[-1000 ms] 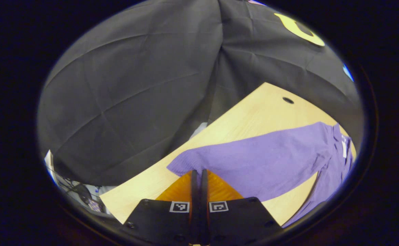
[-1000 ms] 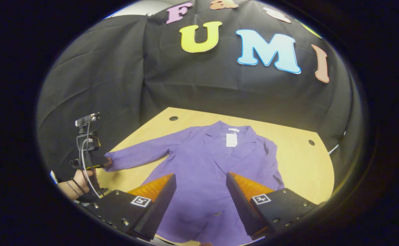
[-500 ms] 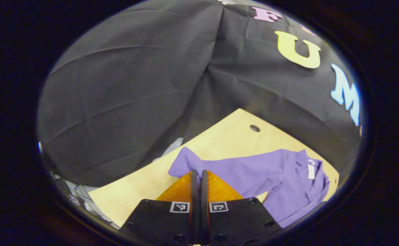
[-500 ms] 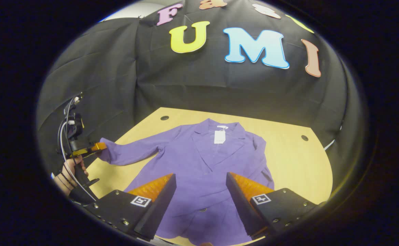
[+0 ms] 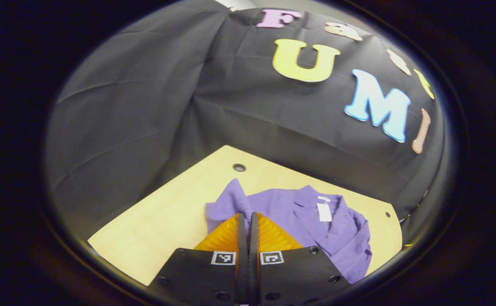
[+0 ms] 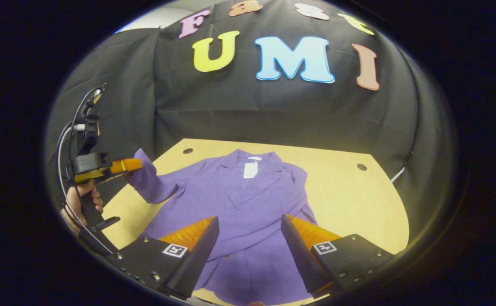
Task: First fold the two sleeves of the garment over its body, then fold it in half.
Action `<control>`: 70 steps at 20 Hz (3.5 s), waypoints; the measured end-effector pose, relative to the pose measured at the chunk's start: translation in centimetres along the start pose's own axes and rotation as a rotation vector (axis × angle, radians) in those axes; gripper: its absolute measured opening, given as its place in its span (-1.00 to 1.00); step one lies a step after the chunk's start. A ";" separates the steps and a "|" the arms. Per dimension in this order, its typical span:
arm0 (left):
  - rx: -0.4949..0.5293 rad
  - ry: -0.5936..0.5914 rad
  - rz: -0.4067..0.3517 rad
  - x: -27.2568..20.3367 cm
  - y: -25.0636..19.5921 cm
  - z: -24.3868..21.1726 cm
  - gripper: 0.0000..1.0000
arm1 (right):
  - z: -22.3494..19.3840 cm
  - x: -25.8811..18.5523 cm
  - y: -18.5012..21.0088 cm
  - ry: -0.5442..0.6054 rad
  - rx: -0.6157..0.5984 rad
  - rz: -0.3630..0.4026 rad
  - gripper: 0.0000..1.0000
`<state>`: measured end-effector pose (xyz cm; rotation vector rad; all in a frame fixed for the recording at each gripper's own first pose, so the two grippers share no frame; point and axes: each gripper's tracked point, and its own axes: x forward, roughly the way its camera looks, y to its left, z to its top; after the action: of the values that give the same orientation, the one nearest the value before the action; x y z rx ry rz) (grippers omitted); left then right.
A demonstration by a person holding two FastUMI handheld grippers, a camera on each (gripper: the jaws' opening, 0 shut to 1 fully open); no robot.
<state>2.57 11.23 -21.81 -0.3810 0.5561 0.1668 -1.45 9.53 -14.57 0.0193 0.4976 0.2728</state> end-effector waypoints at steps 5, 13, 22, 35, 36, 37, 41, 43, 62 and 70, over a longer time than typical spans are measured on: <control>0.089 0.033 -0.145 -1.1 -9.8 -2.0 -0.87 | -1.1 -1.3 -2.7 -0.003 0.038 -0.044 0.82; 0.160 0.097 -0.266 -4.9 -20.7 -8.4 -0.87 | -4.5 -4.6 -7.5 0.005 0.039 -0.080 0.82; 0.228 0.187 -0.270 -7.0 -24.2 -17.9 -0.87 | -7.5 -5.7 -10.4 0.016 -0.012 -0.043 0.82; 0.262 0.266 -0.391 -7.4 -24.7 -21.4 0.19 | -7.7 -5.1 -10.1 0.026 0.038 -0.133 0.82; 0.273 0.259 -0.385 -7.5 -24.4 -21.3 0.34 | -7.9 -5.1 -9.9 0.025 0.037 -0.138 0.83; 0.276 0.251 -0.388 -7.7 -24.1 -21.1 0.52 | -8.1 -5.1 -9.8 0.028 0.031 -0.144 0.82; 0.266 0.235 -0.361 -8.4 -21.3 -20.2 0.78 | -9.6 -5.4 -9.6 0.052 0.032 -0.170 0.83; 0.261 0.237 -0.353 -9.1 -19.4 -19.8 0.81 | -10.8 -5.3 -9.5 0.073 0.054 -0.186 0.82; 0.233 0.349 -0.144 -12.7 8.0 -22.3 0.81 | -21.1 -6.0 -11.0 0.227 0.359 -0.319 0.84; 0.190 0.424 -0.173 -14.4 10.2 -25.4 0.77 | -23.0 -5.0 -10.8 0.247 0.435 -0.315 0.84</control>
<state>-24.32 9.78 -37.01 -0.2775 0.9451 -0.1382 -13.86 -3.34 -33.39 0.3313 0.7883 -0.1482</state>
